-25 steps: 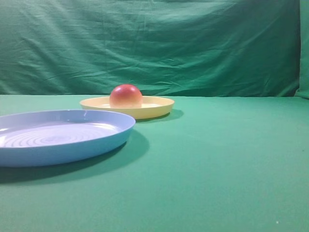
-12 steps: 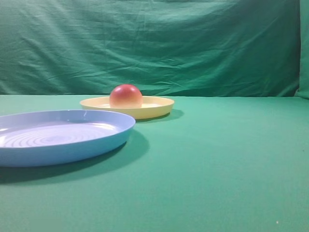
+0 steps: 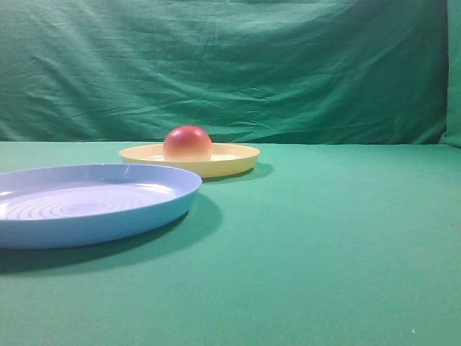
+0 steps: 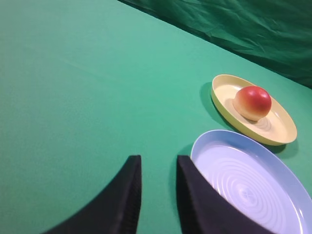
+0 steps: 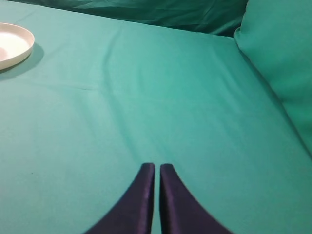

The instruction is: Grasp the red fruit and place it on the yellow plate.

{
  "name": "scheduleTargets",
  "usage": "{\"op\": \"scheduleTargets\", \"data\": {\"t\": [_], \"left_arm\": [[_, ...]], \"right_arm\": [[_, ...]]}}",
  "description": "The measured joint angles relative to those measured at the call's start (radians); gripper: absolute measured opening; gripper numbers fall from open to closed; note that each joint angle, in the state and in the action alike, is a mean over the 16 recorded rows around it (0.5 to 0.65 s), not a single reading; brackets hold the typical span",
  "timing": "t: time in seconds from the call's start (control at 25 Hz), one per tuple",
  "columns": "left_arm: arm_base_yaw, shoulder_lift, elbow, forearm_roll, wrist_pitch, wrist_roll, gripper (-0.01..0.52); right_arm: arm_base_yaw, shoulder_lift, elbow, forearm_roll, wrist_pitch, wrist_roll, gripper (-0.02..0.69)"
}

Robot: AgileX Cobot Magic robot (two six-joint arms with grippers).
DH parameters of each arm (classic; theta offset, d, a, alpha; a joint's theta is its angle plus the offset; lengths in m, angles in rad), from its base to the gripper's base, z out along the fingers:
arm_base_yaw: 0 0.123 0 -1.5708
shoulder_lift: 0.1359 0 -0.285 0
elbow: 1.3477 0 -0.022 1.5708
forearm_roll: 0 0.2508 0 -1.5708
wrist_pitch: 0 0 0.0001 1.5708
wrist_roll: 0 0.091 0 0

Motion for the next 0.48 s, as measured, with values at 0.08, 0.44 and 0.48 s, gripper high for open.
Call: {"op": "scheduleTargets", "data": {"t": [0.08,0.44,0.48], "left_arm": [[0.0,0.0,0.0,0.0,0.0,0.0,0.157],[0.0,0.0,0.0,0.0,0.0,0.0,0.157],[0.0,0.0,0.0,0.0,0.0,0.0,0.157]], "right_arm": [[0.0,0.0,0.0,0.0,0.0,0.0,0.0],[0.0,0.0,0.0,0.0,0.0,0.0,0.0],[0.0,0.0,0.0,0.0,0.0,0.0,0.0]]}}
